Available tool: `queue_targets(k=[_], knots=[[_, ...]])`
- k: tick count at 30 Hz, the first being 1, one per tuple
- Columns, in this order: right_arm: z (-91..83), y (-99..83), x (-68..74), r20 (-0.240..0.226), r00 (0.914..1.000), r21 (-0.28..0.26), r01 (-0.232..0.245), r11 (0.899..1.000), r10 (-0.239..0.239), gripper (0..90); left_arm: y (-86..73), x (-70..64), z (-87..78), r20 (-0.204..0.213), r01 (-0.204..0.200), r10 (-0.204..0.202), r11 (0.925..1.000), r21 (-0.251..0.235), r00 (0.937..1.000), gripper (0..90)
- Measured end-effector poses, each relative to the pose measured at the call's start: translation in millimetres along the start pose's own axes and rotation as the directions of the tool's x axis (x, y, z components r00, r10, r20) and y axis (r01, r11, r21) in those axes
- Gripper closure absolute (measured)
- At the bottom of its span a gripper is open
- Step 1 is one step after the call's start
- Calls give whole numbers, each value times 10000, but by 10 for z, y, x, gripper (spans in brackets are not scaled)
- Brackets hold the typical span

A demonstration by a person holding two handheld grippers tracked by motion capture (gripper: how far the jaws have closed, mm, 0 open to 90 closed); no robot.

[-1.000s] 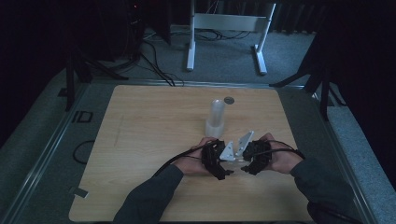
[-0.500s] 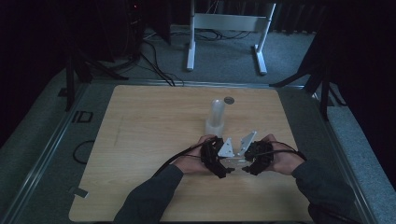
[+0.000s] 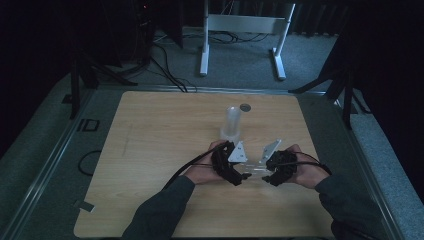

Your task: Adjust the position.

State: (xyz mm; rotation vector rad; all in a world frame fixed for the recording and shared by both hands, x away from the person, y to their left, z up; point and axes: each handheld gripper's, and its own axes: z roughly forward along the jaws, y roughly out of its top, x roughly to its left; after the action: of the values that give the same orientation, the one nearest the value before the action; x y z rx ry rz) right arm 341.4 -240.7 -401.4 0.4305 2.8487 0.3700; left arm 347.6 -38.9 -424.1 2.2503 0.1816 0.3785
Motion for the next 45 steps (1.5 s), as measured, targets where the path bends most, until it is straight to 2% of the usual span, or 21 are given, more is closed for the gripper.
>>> queue_targets(k=[16,23,30,34,37,38,39,40,42,43,44,45], knots=[[11,-102,-64,413,9962,-305,-758,9967,771,412,-11,41,-39,-264,165,-168,9998,-105,9995,155],[28,-136,-97,616,9918,-453,-1096,9929,1123,413,-46,60,-53,-347,341,-347,9993,-159,9988,156],[39,-174,-108,869,9825,-606,-1597,9853,1646,413,-43,74,-57,-519,484,-498,9985,-273,9974,159],[46,-182,-108,926,9798,-650,-1718,9830,1774,413,-40,76,-55,-518,514,-530,9982,-318,9973,162],[76,-199,-113,1061,9717,-593,-2055,9769,2109,415,-31,72,-52,-579,491,-510,9983,-328,9970,163],[76,-199,-113,1061,9717,-593,-2055,9769,2109,415,-31,72,-52,-579,491,-510,9983,-328,9970,163],[91,-208,-121,1129,9675,-570,-2208,9736,2261,415,-31,71,-49,-606,489,-508,9983,-321,9969,163],[91,-208,-121,1129,9675,-570,-2208,9736,2261,415,-31,71,-49,-606,489,-508,9983,-321,9969,163],[110,-227,-143,1239,9562,-601,-2595,9639,2652,416,-31,72,-51,-621,478,-498,9983,-328,9968,166],[117,-236,-153,1263,9526,-656,-2705,9605,2769,416,-31,73,-52,-611,491,-511,9982,-341,9968,166],[117,-236,-153,1263,9526,-656,-2705,9605,2769,416,-30,73,-49,-624,506,-527,9981,-347,9967,166],[130,-253,-168,1290,9438,-746,-2969,9520,3044,416,-29,74,-46,-614,513,-532,9982,-324,9967,166]])
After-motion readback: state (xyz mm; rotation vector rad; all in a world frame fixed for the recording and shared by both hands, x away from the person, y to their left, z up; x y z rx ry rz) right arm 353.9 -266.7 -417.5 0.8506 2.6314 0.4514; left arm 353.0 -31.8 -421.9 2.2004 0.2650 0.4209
